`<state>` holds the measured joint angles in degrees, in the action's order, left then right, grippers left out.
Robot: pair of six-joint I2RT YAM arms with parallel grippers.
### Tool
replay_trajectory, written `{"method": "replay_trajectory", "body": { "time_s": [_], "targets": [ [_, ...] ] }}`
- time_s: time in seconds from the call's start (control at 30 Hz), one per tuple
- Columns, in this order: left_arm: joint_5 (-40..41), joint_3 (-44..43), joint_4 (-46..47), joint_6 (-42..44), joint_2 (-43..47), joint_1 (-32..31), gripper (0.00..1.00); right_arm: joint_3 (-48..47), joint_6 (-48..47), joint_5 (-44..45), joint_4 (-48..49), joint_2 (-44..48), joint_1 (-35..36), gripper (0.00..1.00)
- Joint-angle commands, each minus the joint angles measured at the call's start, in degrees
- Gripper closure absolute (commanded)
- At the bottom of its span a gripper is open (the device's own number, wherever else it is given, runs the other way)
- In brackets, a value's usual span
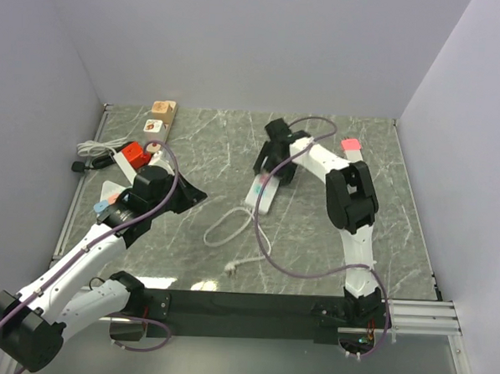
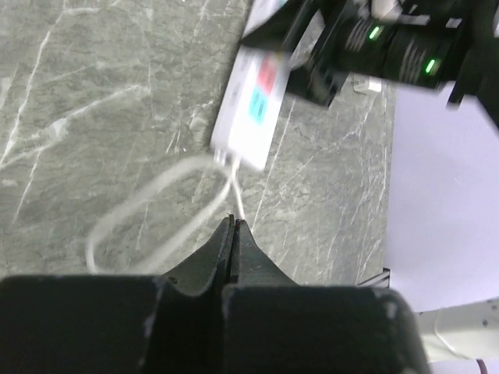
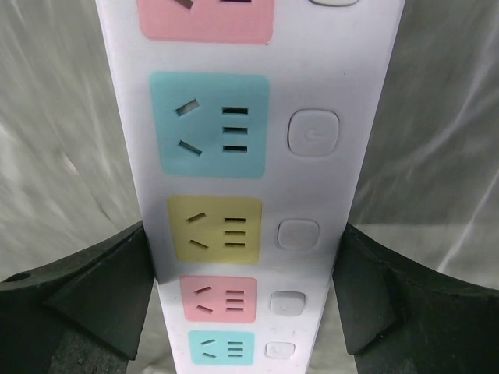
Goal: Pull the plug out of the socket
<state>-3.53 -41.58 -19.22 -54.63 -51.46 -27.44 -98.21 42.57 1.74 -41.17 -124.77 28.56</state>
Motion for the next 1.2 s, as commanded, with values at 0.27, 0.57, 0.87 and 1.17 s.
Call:
{"method": "replay_trajectory", "body": {
  "time_s": [0.27, 0.57, 0.87, 1.17],
  "targets": [
    [1.1, -1.3, 0.9, 0.1, -2.7, 1.9, 0.99, -24.3, 37.1, -15.7, 12.3, -14.4, -12.1, 1.0],
    [-0.2, -4.1, 0.5, 1.4, -7.6, 3.3, 0.99, -34.5, 54.3, -15.1, 26.0, -23.9, -12.2, 0.78],
    [-2.5, -7.0, 0.6, 4.4, -10.8, 5.4, 0.99, -29.9, 57.9, -11.9, 35.9, -21.8, -13.2, 0.22],
    [-5.6, -6.3, 1.2, 6.1, -9.4, 9.4, 0.99, -24.1, 54.8, -12.5, 37.6, -17.2, -14.5, 0.06]
  ]
}}
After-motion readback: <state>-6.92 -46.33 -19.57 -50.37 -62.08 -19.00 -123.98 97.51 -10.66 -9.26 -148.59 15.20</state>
